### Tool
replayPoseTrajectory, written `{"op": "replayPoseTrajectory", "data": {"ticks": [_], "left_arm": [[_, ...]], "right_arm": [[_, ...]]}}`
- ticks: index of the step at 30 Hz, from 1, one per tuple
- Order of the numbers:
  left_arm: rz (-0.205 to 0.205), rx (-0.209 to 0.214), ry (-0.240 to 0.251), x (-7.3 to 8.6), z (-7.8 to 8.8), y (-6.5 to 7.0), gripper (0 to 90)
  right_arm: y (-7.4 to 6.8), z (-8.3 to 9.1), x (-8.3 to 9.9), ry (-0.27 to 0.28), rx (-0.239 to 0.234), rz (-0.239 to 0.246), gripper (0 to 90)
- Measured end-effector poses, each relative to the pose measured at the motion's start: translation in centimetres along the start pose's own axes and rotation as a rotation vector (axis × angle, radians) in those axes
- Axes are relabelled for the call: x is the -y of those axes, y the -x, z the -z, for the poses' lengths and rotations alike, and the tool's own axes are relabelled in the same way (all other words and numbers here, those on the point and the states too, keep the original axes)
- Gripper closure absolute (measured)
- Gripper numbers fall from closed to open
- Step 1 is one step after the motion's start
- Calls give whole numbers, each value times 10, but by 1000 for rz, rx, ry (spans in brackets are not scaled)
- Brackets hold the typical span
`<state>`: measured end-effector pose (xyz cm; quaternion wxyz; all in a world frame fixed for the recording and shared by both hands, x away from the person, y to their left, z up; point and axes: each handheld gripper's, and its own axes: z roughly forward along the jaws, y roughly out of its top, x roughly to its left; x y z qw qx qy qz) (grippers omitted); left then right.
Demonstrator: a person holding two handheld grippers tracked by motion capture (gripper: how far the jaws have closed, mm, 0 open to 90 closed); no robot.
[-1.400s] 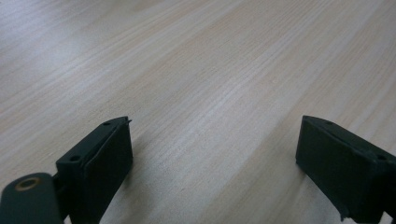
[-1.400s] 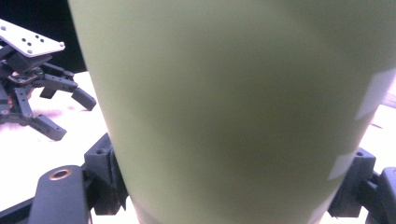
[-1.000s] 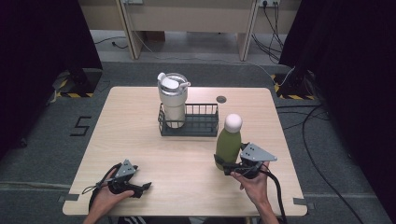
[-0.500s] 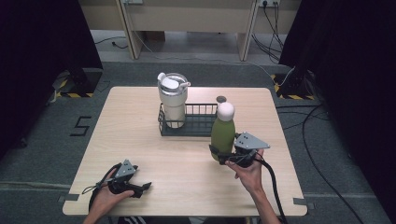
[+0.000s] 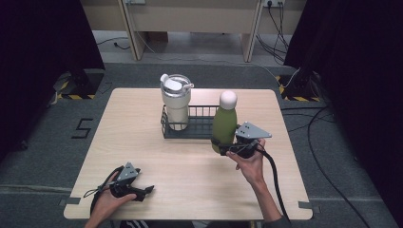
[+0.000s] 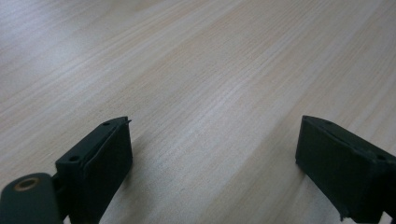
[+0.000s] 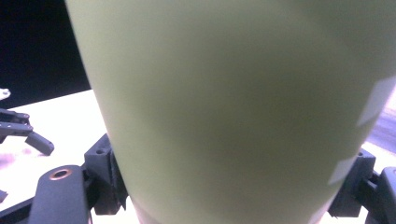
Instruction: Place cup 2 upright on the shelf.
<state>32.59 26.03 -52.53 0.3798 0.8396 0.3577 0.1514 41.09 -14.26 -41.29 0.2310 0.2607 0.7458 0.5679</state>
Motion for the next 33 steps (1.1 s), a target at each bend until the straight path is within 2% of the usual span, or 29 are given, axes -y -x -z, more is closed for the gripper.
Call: {"op": "replayPoseTrajectory", "data": {"ticks": [18,33], "left_arm": [[0,1,0,0,0,0,102],[2,2,1,0,0,0,102]], "right_arm": [[19,-32,-22,-13,12,-17,208],[28,-48,-39,-13,17,-34,207]]}}
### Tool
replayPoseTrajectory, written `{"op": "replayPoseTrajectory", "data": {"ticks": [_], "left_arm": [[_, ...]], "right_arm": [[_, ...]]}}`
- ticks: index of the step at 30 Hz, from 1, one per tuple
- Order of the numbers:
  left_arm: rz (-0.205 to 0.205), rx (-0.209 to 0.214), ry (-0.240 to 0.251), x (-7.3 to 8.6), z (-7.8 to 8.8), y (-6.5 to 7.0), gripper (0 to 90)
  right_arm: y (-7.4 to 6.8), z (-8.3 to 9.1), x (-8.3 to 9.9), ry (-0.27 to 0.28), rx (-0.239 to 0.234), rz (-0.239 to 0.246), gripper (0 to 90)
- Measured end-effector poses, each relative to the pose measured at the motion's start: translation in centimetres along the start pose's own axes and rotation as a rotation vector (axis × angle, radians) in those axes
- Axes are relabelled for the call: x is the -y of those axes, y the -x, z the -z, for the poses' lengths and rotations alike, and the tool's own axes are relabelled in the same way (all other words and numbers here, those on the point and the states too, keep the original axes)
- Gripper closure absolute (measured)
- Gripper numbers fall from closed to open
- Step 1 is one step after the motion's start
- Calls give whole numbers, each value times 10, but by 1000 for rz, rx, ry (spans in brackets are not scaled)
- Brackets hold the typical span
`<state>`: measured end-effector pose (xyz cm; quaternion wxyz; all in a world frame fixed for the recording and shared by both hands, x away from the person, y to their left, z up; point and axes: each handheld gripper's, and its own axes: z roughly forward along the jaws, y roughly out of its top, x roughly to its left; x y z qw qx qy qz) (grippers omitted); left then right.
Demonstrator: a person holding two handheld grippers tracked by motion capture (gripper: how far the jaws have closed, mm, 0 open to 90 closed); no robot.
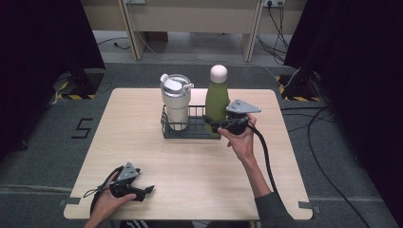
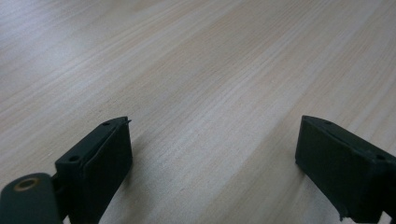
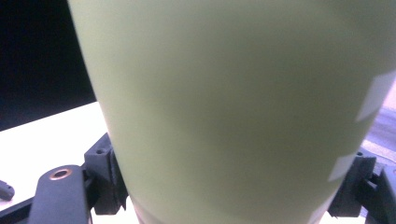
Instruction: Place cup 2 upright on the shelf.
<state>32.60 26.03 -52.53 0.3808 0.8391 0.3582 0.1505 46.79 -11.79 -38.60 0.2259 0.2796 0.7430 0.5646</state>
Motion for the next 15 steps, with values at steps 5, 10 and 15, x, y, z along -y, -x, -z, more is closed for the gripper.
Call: {"op": "replayPoseTrajectory", "data": {"ticks": [5,10,15], "left_arm": [[-1,1,0,0,0,0,102],[-2,2,0,0,0,0,103],[-2,2,1,0,0,0,103]], "right_arm": [[3,-8,-6,3,1,-11,208],[8,-18,-11,1,12,-11,208],[14,-27,-14,-7,28,-12,208]]}}
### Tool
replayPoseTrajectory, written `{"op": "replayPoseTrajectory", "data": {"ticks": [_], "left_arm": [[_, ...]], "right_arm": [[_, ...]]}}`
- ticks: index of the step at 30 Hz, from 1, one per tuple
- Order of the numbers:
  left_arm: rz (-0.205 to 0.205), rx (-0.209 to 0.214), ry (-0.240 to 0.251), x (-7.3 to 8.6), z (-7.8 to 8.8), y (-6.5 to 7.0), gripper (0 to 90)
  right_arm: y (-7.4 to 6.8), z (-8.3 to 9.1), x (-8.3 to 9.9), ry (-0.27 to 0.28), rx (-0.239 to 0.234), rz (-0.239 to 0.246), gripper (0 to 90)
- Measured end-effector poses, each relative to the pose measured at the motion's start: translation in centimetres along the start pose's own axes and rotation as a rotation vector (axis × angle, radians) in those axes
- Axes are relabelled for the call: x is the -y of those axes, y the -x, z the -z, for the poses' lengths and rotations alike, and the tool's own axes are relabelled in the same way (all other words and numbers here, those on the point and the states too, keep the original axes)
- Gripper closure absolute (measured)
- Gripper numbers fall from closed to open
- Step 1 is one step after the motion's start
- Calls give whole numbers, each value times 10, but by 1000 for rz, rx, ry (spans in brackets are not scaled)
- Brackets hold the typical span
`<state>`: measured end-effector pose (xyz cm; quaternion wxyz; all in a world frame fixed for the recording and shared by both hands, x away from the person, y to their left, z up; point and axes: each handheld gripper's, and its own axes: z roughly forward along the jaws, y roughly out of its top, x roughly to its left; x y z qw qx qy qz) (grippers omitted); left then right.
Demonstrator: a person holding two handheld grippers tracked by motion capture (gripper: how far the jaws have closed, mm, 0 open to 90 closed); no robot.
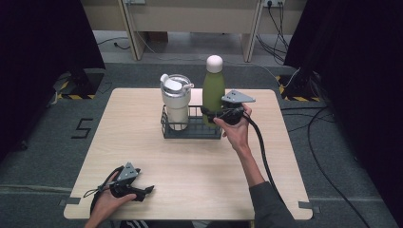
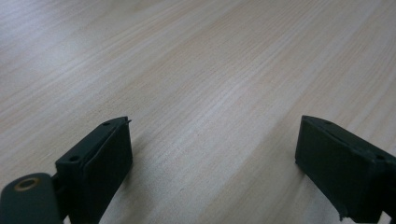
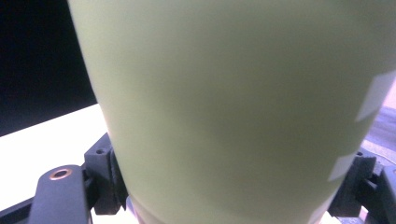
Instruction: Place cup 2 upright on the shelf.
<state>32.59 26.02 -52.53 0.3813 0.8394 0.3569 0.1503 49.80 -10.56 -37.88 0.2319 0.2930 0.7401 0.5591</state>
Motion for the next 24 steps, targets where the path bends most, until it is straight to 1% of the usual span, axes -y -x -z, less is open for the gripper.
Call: {"op": "replayPoseTrajectory", "data": {"ticks": [6,11,13,14,17,20,24], "left_arm": [[0,0,0,0,0,0,103],[-1,1,-1,0,0,0,103],[-2,2,-3,0,0,0,103],[-2,2,-2,0,0,0,103],[-2,3,-2,0,0,0,104],[-2,3,-2,0,0,0,104],[-3,3,-2,0,0,0,104]], "right_arm": [[6,-12,-4,-6,12,-5,207],[7,-23,-7,4,8,-27,208],[7,-27,-8,-2,9,-19,207],[7,-30,-8,-3,10,-16,208],[7,-35,-5,-5,4,-35,208],[10,-39,0,-15,21,-35,208],[14,-44,5,-11,25,-49,208]]}}
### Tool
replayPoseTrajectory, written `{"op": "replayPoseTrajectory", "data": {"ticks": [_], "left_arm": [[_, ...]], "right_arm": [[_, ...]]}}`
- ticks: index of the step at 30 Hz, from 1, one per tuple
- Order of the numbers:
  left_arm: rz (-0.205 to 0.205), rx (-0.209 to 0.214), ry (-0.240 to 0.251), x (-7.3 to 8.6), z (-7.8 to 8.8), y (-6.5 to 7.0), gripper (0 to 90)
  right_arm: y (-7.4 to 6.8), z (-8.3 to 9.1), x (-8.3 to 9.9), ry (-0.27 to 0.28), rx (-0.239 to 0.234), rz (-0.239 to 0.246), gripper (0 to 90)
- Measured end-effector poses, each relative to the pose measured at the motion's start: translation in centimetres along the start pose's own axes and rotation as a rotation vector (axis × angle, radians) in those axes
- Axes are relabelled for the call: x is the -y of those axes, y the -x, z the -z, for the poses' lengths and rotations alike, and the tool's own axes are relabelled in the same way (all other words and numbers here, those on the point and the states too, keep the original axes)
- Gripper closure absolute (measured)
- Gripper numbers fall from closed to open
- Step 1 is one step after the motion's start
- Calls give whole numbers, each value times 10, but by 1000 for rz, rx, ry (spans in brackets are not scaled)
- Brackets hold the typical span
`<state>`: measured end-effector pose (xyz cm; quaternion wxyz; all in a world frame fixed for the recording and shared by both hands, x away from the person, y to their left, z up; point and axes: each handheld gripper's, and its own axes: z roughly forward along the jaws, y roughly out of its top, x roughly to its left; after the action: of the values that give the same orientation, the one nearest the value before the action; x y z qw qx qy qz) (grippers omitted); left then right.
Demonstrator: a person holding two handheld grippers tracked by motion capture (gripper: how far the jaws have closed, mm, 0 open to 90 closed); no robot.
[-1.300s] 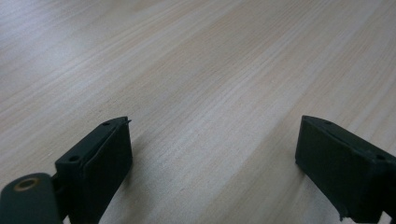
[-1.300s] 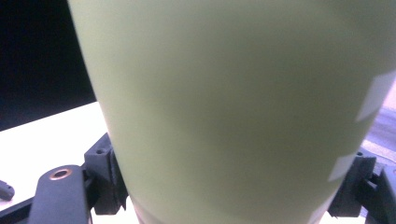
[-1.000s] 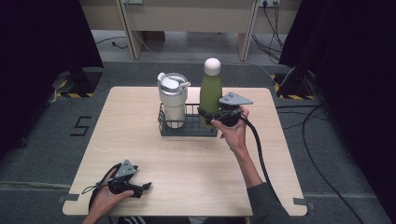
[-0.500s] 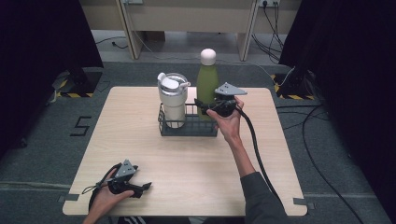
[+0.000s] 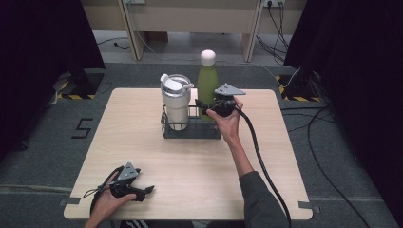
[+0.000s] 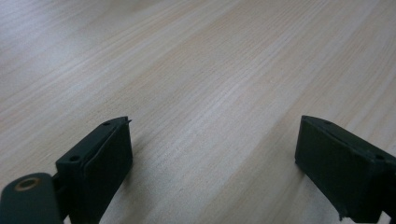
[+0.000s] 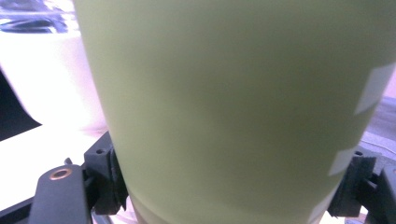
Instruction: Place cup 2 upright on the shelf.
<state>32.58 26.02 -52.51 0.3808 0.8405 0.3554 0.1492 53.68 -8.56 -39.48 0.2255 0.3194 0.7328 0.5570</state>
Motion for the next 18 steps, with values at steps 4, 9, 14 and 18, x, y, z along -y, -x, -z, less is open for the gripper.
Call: {"op": "replayPoseTrajectory", "data": {"ticks": [4,9,14,18], "left_arm": [[0,0,1,0,0,0,104],[-1,0,1,0,0,0,104],[-1,1,1,0,0,0,105],[-1,2,-1,0,0,0,105]], "right_arm": [[1,-5,4,-5,4,-2,208],[2,-11,10,-14,9,-10,208],[3,-15,16,-21,14,-19,208],[1,-17,20,-28,14,-13,208]]}}
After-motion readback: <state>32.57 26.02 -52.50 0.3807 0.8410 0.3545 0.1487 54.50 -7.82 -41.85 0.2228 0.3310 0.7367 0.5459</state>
